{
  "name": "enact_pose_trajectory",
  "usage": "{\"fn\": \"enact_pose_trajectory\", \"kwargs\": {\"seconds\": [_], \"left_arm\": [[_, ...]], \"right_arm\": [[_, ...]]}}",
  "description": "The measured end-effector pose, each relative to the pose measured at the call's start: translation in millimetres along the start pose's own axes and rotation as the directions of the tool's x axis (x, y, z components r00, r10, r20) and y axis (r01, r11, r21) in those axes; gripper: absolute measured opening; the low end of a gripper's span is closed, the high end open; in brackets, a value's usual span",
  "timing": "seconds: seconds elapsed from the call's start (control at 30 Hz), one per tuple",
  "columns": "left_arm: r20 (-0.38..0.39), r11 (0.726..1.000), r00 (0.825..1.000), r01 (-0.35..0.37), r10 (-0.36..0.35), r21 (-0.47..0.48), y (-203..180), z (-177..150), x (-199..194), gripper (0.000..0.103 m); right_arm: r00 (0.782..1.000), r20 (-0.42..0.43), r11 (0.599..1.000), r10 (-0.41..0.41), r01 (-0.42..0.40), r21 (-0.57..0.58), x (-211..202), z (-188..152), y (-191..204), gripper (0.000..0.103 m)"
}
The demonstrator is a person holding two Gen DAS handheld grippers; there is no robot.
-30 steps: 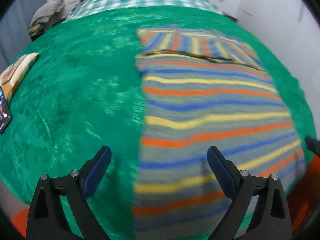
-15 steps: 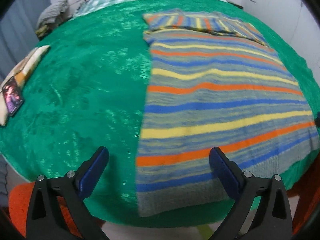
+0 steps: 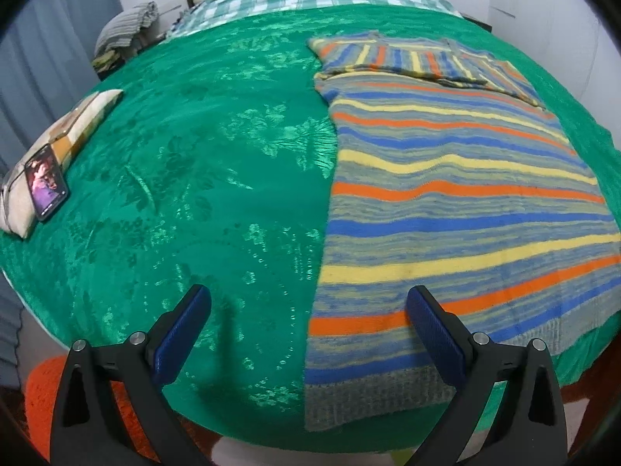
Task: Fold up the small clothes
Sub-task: 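Open both grippers and move them to the sweater hem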
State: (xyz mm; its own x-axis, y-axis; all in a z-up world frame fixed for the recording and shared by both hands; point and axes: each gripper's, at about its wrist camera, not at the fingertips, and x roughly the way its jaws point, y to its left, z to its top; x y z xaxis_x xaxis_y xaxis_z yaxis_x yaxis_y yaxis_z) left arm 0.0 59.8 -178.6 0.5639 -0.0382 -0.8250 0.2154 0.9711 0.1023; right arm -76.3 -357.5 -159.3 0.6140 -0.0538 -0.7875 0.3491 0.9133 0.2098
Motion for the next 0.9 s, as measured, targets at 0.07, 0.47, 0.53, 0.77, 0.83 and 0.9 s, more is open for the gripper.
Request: {"fn": "enact_pose_trajectory", "kwargs": {"seconds": [0.07,0.47,0.53,0.77,0.83,0.9], "left_arm": [[0.0,1.0,1.0,-0.008,0.008,-0.005,1.3,0.6,0.3,0.101],[0.028,0.998,1.0,-0.008,0.01,-0.069,15.0,5.3,-2.9,0.101],[0.027,0.997,1.0,-0.013,0.015,-0.071,16.0,5.4,-3.1,0.101],[0.034,0.997,0.999,-0.02,0.023,-0.068,15.8,6.2,-4.8,0.101],[0.035,0.997,0.999,-0.019,0.022,-0.071,16.7,6.3,-5.3,0.101],[0.036,0.997,0.999,-0.02,0.023,-0.075,17.1,6.4,-5.7,0.101]], "right_arm": [[1.0,-0.002,1.0,0.003,-0.003,-0.002,-0.5,-2.0,-0.2,0.084],[1.0,0.008,0.999,0.012,-0.013,0.051,-2.1,-5.7,-11.6,0.084],[1.0,0.008,0.998,0.014,-0.014,0.062,-2.2,-5.8,-13.5,0.084],[1.0,0.014,0.997,0.015,-0.016,0.071,-4.2,-5.7,-15.3,0.084],[1.0,0.017,0.997,0.014,-0.016,0.07,-4.7,-5.7,-15.2,0.084],[1.0,0.021,0.998,0.015,-0.016,0.068,-5.3,-5.7,-14.7,0.084]]}}
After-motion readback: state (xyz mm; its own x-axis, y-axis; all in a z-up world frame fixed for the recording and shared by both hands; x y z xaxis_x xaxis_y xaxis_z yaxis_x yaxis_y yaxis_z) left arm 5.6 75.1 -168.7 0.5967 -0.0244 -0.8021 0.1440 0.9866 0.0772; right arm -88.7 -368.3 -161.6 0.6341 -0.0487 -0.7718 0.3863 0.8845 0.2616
